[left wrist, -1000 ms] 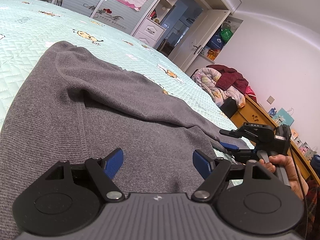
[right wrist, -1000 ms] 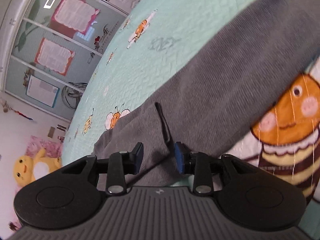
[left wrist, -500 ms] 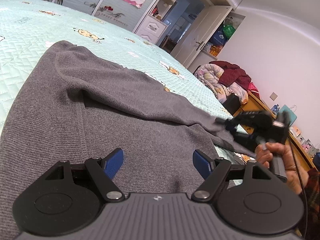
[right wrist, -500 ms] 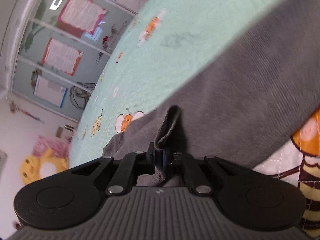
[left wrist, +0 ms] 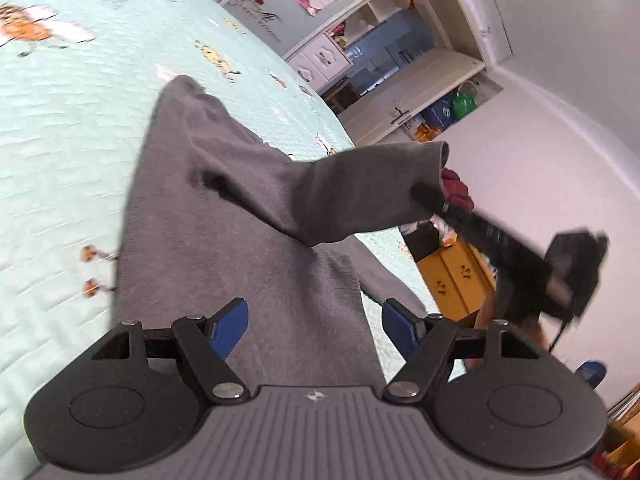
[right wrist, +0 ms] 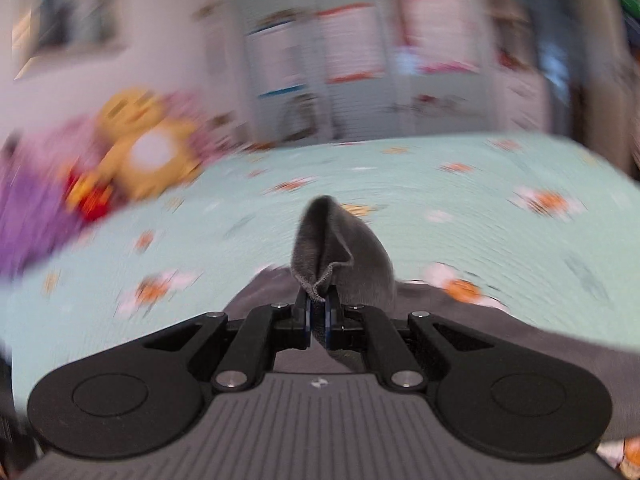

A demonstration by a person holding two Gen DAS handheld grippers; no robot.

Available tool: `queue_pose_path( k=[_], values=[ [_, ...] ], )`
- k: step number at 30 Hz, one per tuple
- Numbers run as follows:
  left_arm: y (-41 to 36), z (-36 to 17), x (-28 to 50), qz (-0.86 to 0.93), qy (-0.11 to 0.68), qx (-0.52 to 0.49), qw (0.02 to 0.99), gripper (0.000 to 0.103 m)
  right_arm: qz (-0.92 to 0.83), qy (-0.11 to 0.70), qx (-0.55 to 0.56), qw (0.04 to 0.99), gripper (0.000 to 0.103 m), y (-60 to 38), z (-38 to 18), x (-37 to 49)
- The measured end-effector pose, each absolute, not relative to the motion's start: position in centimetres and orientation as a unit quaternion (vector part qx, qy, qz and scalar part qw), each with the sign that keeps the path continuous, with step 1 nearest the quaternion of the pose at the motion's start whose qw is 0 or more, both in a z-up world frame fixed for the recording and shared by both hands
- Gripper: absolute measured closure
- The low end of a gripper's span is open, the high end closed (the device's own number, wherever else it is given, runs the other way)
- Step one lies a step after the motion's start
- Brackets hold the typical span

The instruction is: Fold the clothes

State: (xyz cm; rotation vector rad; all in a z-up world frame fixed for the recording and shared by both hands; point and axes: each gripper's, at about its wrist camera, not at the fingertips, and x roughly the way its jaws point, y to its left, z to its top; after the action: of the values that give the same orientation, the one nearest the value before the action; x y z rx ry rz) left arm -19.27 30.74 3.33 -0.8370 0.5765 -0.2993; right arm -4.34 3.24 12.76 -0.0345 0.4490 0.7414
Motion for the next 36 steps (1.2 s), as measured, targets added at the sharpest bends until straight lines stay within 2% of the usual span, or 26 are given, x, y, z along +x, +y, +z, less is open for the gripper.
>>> queue_pose_path(
  k=[11,24,26,27,28,29,31,34,36],
  values=[
    [33.9,2.4,-22.1,-0.128,0.267,-0.448,0.843,0.027,0.431,0.171,-0.287,0.838,0.098,9.4,8.5,-16.6],
    [33.4,0.3,-20.9,-0.131,0.278,-0.514,0.801,0.027,0.441,0.164,-0.284,0.835,0.098,8.6,7.6,-19.7],
    [33.1,0.2,-20.8,-0.127,0.283,-0.506,0.805,0.033,0.448,0.169,-0.288,0.829,0.098,8.7,7.3,-19.8],
    [32.9,0.2,-20.7,-0.128,0.285,-0.502,0.807,0.04,0.449,0.171,-0.291,0.827,0.098,8.7,7.0,-19.9],
    [32.6,0.3,-20.5,-0.13,0.287,-0.496,0.809,0.053,0.45,0.174,-0.291,0.826,0.098,8.7,6.7,-19.9],
    [32.2,0.4,-20.5,-0.133,0.29,-0.486,0.814,0.06,0.451,0.177,-0.292,0.825,0.098,8.7,6.4,-20.0],
    [31.6,0.9,-20.5,-0.137,0.294,-0.458,0.828,0.084,0.453,0.179,-0.291,0.824,0.098,8.6,6.1,-20.2],
    [31.4,1.6,-20.8,-0.138,0.278,-0.43,0.848,0.095,0.453,0.178,-0.288,0.825,0.098,8.6,6.2,-20.5],
    [31.3,2.1,-21.1,-0.135,0.272,-0.413,0.859,0.096,0.457,0.177,-0.281,0.825,0.098,8.4,6.5,-20.4]
  ],
)
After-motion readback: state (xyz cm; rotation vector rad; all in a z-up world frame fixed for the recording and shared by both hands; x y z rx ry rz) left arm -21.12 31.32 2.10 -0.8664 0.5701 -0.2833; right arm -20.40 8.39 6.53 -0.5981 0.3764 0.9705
